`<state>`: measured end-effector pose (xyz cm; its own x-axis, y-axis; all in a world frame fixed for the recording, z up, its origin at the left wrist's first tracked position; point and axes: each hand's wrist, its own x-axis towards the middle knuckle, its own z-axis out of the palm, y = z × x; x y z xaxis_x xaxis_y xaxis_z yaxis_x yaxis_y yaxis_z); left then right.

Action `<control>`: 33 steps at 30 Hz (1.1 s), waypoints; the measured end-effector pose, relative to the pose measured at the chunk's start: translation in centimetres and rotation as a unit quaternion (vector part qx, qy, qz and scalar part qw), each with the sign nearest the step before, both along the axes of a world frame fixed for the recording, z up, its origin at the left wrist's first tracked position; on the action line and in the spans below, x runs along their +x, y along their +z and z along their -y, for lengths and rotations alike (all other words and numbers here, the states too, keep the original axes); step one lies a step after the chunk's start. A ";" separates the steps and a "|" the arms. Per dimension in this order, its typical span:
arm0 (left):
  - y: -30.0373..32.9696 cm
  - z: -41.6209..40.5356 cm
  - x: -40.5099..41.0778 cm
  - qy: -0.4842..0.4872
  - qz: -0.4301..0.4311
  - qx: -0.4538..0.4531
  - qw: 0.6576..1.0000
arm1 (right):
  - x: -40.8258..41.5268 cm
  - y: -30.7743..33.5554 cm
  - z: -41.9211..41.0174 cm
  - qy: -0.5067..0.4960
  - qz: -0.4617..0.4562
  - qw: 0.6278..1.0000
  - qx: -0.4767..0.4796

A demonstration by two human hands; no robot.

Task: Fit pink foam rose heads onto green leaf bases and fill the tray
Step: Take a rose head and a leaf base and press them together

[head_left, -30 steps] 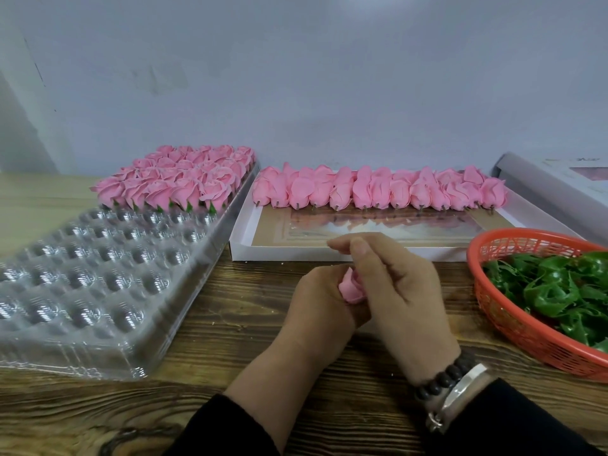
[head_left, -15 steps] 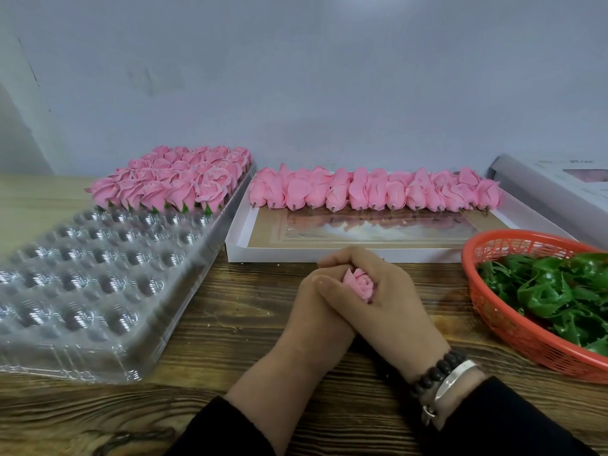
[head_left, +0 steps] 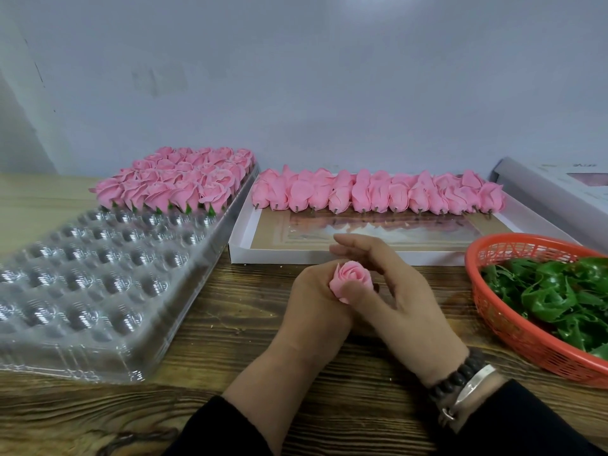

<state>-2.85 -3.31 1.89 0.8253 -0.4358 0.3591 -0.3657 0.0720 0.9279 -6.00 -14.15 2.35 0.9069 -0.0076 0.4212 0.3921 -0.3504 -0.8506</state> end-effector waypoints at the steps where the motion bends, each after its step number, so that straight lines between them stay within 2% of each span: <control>1: -0.1 0.0 0.0 0.003 0.004 0.000 1.000 | -0.1 0.0 -0.2 -0.010 0.022 1.000 0.018; 3: -0.1 0.2 -0.1 0.011 0.024 0.017 1.000 | -0.2 0.1 -0.6 -0.036 0.057 0.997 0.032; 7: -0.4 0.6 -0.3 0.016 0.029 0.013 0.999 | -0.2 -0.1 -1.4 -0.072 0.071 0.995 -0.020; 13: -0.3 0.5 -0.3 -0.020 -0.023 -0.028 0.999 | -0.1 -0.1 -1.5 -0.079 0.100 0.989 -0.081; 19: -0.2 0.6 -0.6 -0.041 -0.060 -0.082 0.994 | -0.2 0.1 -1.6 -0.061 0.039 0.994 -0.083; 23: -0.4 0.5 -0.4 0.001 -0.005 -0.064 0.998 | -0.1 0.2 -0.9 -0.042 -0.045 0.995 -0.074; 26: -0.4 0.4 -0.4 0.017 0.026 -0.050 0.998 | 0.2 0.2 -0.2 -0.020 -0.066 0.992 -0.105; 29: -0.4 0.3 -0.2 0.020 0.015 -0.055 0.998 | 0.3 0.1 0.4 0.012 -0.095 0.990 -0.105; 31: -0.3 0.1 0.1 0.040 0.000 -0.045 0.998 | 0.1 0.1 0.6 0.030 -0.089 0.992 -0.081; 33: -0.2 -0.1 0.2 0.046 0.003 -0.023 0.999 | -0.2 0.2 0.4 0.014 -0.039 0.998 -0.054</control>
<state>-2.68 -3.24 1.68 0.8583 -0.3417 0.3829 -0.3790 0.0811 0.9219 -6.22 -14.52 2.58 0.9364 0.0598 0.3458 0.3366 -0.4309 -0.8372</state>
